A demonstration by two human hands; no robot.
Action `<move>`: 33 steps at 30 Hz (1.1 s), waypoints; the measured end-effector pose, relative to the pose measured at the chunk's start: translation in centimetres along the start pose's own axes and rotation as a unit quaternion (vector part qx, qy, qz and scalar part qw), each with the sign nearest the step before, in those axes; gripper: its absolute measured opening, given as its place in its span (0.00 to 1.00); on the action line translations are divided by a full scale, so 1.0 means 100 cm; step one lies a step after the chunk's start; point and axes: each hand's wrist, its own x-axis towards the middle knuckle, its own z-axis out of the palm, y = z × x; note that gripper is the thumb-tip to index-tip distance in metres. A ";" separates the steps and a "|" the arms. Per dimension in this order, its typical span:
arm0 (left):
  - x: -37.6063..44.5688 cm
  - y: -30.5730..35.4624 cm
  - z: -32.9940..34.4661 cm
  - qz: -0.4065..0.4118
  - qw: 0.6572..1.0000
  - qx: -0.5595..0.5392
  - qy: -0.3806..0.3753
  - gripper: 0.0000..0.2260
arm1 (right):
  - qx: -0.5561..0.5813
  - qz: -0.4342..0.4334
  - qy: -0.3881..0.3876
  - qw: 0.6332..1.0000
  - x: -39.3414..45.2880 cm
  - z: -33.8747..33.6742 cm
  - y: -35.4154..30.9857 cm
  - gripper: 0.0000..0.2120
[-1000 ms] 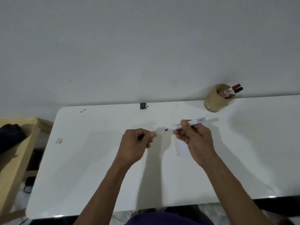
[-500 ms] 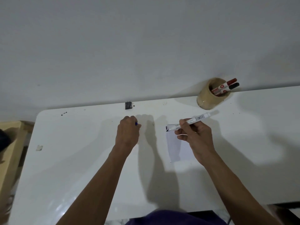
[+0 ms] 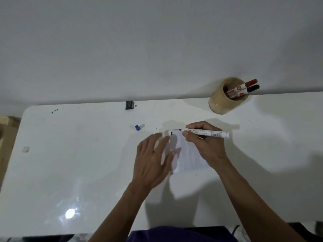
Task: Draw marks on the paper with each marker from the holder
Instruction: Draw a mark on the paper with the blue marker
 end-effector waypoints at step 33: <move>-0.006 -0.006 0.042 0.041 0.992 0.054 0.104 0.21 | -0.168 -0.063 -0.035 0.983 0.025 0.013 0.025 0.08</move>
